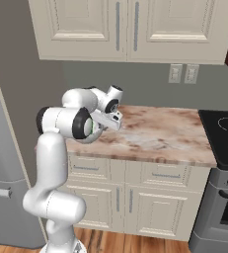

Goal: Place the cup inside the bowl on the dining table and move the bowl to any counter.

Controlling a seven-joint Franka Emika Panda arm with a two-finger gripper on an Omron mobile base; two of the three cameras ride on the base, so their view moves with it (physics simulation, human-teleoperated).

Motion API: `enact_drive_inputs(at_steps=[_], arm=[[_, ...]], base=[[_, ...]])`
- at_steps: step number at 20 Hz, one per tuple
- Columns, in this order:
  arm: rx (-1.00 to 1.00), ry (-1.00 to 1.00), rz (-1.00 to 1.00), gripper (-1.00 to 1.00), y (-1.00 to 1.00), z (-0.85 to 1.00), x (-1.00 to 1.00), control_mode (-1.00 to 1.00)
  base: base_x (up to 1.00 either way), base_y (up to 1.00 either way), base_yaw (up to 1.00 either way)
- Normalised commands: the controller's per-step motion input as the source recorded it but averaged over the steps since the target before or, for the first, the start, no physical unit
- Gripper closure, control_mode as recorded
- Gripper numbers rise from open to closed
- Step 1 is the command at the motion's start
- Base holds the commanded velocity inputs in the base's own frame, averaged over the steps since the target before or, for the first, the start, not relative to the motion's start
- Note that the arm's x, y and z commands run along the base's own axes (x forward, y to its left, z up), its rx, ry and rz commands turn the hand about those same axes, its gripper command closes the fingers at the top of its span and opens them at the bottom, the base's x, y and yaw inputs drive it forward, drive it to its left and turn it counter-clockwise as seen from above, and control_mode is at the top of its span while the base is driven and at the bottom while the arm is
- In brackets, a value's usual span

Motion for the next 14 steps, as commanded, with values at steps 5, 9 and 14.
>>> enact_drive_inputs(at_steps=[5, 9, 14], arm=[[0.00, 0.00, 0.00, -1.00, 0.00, 0.00, 0.00, -1.00], [0.00, 0.00, 0.00, -1.00, 0.00, 0.00, 0.00, -1.00], [0.00, 0.00, 0.00, -1.00, 0.00, 0.00, -0.02, -1.00]], base=[[0.00, 0.00, 0.00], [0.00, 0.00, 0.00], [0.00, 0.00, 0.00]])
